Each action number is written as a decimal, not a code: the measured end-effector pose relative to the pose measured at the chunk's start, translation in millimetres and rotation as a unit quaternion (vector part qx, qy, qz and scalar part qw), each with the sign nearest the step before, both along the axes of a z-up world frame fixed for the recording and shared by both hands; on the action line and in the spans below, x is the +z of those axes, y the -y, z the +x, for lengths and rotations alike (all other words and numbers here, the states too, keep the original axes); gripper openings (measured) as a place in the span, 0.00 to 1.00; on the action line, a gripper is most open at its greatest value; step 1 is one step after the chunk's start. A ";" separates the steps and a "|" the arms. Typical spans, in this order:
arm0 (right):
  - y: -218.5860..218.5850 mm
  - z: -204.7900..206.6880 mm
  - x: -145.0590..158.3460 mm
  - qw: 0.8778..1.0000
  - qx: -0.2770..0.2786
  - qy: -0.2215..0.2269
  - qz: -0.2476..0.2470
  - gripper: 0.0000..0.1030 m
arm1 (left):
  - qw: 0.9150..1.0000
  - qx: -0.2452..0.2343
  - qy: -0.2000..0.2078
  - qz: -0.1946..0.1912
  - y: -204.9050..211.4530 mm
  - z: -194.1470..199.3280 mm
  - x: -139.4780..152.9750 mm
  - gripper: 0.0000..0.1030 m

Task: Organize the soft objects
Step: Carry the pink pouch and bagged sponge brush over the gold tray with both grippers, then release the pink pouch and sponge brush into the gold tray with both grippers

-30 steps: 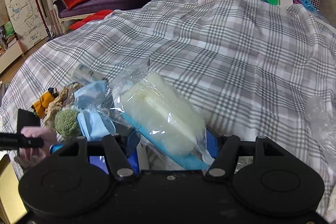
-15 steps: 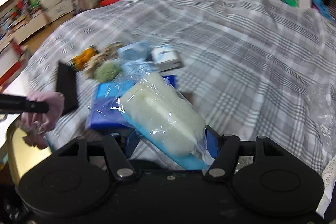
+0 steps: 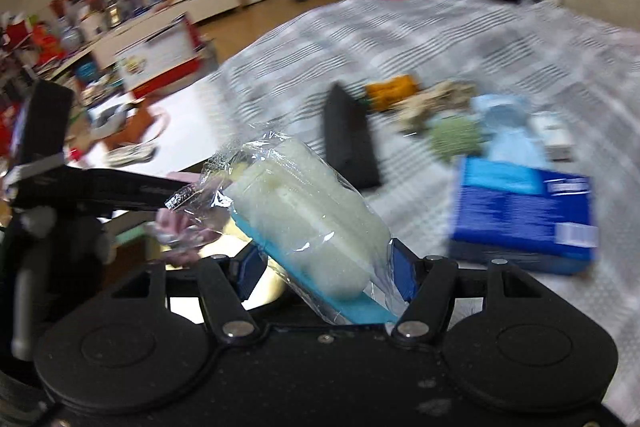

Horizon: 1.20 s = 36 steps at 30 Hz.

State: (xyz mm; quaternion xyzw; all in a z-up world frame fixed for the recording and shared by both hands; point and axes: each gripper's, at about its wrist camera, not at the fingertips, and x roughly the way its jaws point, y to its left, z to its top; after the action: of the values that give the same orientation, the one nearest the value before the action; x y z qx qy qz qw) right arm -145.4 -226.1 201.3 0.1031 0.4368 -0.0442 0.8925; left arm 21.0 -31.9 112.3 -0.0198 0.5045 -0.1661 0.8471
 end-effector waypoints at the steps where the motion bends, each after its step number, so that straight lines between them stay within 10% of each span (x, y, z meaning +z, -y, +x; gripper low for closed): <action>1: -6.0 7.9 -4.2 1.000 0.008 -0.007 0.010 0.62 | 1.000 0.011 -0.001 0.002 -6.8 5.6 -4.2 0.49; 13: -72.3 86.2 -70.9 0.992 0.025 -0.107 0.067 0.63 | 0.997 0.075 -0.015 0.024 -51.6 71.2 -48.4 0.49; 36: -105.8 162.6 -130.0 0.986 0.009 -0.150 0.070 0.80 | 0.992 0.116 -0.040 0.032 -72.5 92.1 -67.4 0.61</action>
State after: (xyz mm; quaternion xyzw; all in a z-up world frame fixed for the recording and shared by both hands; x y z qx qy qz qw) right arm 17.2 -120.3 71.3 0.1539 0.5683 -0.0205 0.8081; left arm 113.1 40.6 44.9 -0.0576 0.5373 -0.0500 0.8399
